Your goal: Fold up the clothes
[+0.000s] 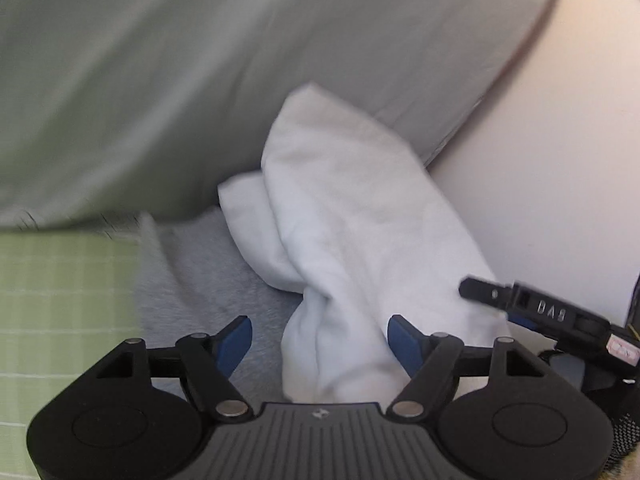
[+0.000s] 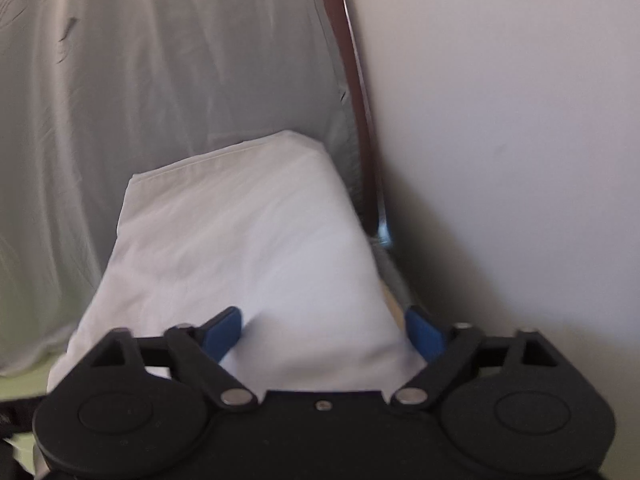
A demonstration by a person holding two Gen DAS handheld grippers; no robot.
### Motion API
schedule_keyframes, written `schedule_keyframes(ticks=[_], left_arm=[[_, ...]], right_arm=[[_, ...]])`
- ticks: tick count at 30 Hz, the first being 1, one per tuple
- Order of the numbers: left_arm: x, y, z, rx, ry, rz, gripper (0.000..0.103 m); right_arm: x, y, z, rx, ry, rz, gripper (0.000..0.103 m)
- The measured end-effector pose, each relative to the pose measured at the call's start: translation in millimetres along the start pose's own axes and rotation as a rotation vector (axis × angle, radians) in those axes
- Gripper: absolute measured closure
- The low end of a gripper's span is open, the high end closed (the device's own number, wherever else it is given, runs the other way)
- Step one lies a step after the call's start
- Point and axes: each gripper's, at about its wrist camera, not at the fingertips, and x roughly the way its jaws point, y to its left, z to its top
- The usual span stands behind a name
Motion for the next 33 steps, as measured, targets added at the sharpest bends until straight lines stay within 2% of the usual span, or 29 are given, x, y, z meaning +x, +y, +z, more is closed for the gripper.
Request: schedule_keyframes(ticks=[2, 3, 6, 11, 13, 16, 20, 23, 27, 33], left_arm=[[-28.9, -17.9, -3.9, 0.079, -0.039, 0.022, 0.021], [-44.1, -24.0, -7.8, 0.116, -0.061, 0.031, 0.018], [-99.4, -40.7, -21.8, 0.186, -0.126, 0.038, 0.0], [-171.7, -56.5, -47.9, 0.197, -0.159, -0.002, 0.0], [-195.3, -62.9, -59.7, 0.187, -0.189, 0.026, 0.0], [-224.5, -69.9, -74.8, 0.172, -0.226, 0.079, 0.0], [-254.9, -78.8, -92.5, 0.195, -0.223, 0.161, 0.0], [-268.1, -81.2, -105.4, 0.245, -0.202, 0.146, 0.0], [-279.8, -79.1, -124.8, 0.21, -0.136, 0.127, 0.0], [-293.2, -83.2, -157.8, 0.225, -0.077, 0.143, 0.0]], right_arm=[[-22.9, 10.1, -8.9, -0.017, -0.017, -0.009, 0.008], [-34.2, 14.7, -13.7, -0.017, -0.023, -0.009, 0.0], [-71.4, 28.6, -28.8, -0.009, -0.082, -0.05, 0.0], [-144.8, 49.0, -61.7, 0.018, -0.152, -0.038, 0.0], [-173.2, 54.3, -74.9, 0.041, -0.177, -0.03, 0.0], [-212.5, 57.1, -95.2, 0.079, -0.16, -0.044, 0.0], [-249.8, 71.9, -122.7, 0.04, -0.115, -0.102, 0.0], [-271.9, 84.7, -145.0, -0.014, -0.107, -0.135, 0.0], [-292.6, 89.8, -167.5, 0.004, -0.06, -0.12, 0.0], [-309.5, 95.1, -191.7, -0.013, -0.015, -0.14, 0.0]])
